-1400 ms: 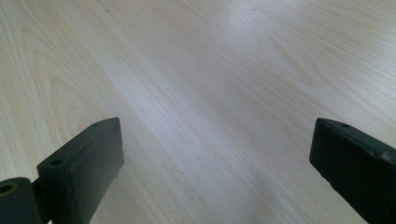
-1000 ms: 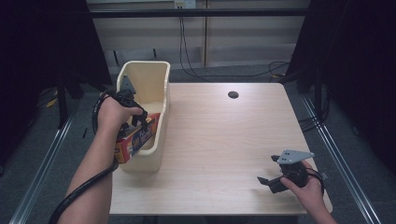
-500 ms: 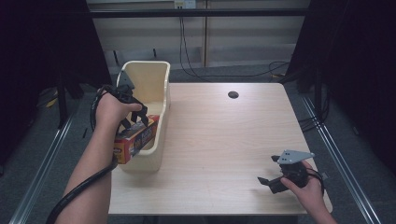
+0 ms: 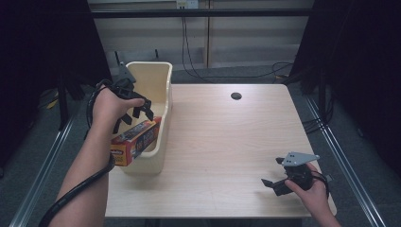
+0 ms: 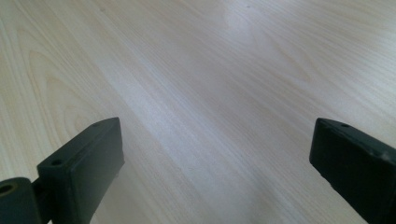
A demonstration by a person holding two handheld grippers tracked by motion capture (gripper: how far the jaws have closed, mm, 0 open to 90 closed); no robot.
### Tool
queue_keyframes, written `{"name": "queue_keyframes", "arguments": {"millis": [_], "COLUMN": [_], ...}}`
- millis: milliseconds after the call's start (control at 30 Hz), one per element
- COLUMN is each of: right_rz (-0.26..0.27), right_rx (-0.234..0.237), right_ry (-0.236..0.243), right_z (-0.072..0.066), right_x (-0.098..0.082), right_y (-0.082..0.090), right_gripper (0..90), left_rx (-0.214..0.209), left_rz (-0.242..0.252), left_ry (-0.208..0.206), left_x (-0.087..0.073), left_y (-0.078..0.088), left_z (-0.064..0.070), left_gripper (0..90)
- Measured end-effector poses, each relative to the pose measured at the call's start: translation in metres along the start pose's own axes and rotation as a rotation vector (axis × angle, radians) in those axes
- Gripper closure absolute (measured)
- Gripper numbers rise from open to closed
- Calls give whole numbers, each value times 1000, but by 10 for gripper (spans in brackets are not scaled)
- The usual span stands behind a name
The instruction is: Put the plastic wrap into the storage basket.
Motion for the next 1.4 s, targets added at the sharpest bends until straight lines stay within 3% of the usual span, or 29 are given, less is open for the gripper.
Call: {"name": "queue_keyframes", "arguments": {"millis": [200,567,933,1400], "right_rz": [-1,3,8,6], "right_rx": [-4,-5,-2,0], "right_ry": [3,14,19,23], "right_z": [0,-2,-2,-4], "right_x": [0,2,3,4], "right_y": [2,2,4,4], "right_gripper": [29,29,29,29], "left_rx": [-23,-51,-96,-115], "left_rz": [12,30,25,-1], "left_ry": [-42,-119,-223,-330], "left_x": [-5,-17,-34,-52], "left_y": [5,17,10,-6], "left_z": [10,40,68,100], "left_gripper": [197,177,155,142]}}
Point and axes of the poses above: each handheld gripper's, and its own axes: y roughly backward along the jaws, x roughly out of its top, z roughly to its right, the point moved 4 cm from there along -y, roughly forward along the jaws, and after that the axes turned 15 degrees about y, right-handed, at the moved point
